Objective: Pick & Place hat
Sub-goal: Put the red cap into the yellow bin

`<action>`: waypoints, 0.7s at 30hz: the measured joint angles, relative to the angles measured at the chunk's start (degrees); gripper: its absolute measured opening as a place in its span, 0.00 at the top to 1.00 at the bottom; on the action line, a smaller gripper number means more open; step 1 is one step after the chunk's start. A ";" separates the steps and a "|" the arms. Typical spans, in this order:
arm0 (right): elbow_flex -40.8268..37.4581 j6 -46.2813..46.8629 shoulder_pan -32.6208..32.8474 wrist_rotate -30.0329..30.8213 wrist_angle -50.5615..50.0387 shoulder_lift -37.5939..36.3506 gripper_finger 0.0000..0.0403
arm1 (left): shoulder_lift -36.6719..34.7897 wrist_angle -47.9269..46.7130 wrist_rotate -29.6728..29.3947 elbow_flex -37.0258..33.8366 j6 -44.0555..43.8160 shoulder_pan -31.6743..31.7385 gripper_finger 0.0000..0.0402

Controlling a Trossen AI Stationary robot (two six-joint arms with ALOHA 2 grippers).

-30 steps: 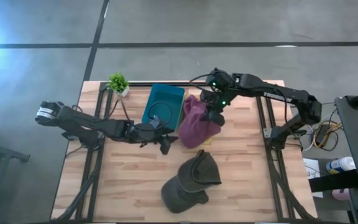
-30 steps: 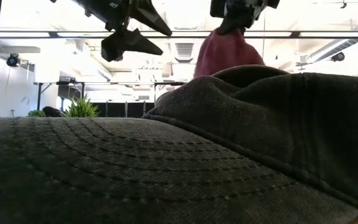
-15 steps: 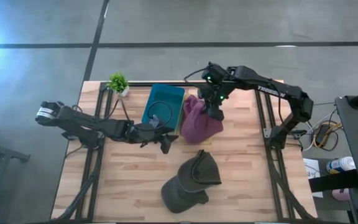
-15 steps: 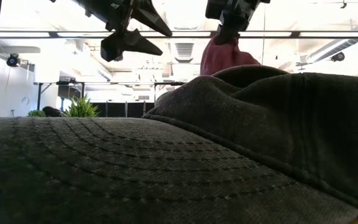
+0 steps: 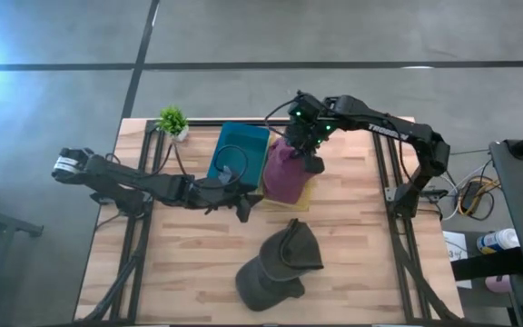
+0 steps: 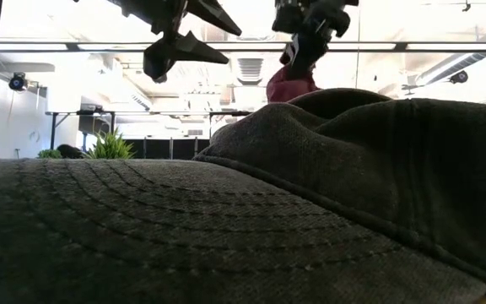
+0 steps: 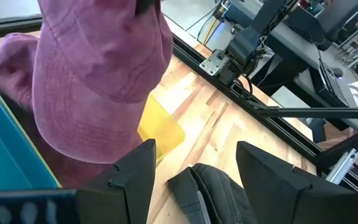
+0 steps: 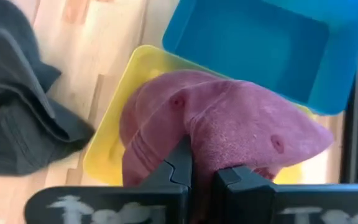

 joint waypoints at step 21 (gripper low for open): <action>0.85 -4.18 3.98 -3.75 -1.39 6.01 0.98 | 0.04 0.46 -5.37 -0.70 -0.05 0.42 0.46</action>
